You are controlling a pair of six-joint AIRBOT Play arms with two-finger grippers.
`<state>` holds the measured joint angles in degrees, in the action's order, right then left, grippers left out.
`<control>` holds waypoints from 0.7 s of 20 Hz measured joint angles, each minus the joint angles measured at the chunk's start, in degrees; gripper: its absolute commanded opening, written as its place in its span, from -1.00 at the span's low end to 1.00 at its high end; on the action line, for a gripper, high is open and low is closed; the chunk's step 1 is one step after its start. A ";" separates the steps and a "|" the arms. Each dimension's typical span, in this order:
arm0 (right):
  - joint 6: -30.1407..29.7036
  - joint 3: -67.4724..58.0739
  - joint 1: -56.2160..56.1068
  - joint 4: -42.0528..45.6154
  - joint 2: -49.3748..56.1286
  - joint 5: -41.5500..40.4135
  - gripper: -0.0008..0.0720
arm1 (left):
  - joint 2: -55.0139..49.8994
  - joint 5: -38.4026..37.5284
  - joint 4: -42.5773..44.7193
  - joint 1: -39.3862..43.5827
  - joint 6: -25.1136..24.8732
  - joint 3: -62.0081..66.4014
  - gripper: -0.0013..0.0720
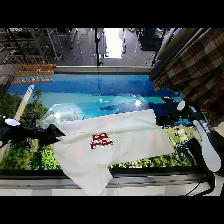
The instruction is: Fold the clothes and pants, and hang the long-sleeved shirts on hangers.
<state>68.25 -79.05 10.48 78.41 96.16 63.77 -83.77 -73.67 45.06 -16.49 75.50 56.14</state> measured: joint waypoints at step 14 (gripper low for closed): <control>-13.27 6.88 27.02 -18.32 0.46 23.91 0.02 | 23.34 -2.78 6.82 1.07 2.38 -30.16 0.62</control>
<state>54.98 -72.16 37.50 60.10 96.62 87.68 -60.42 -76.44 51.88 -15.42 77.89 25.98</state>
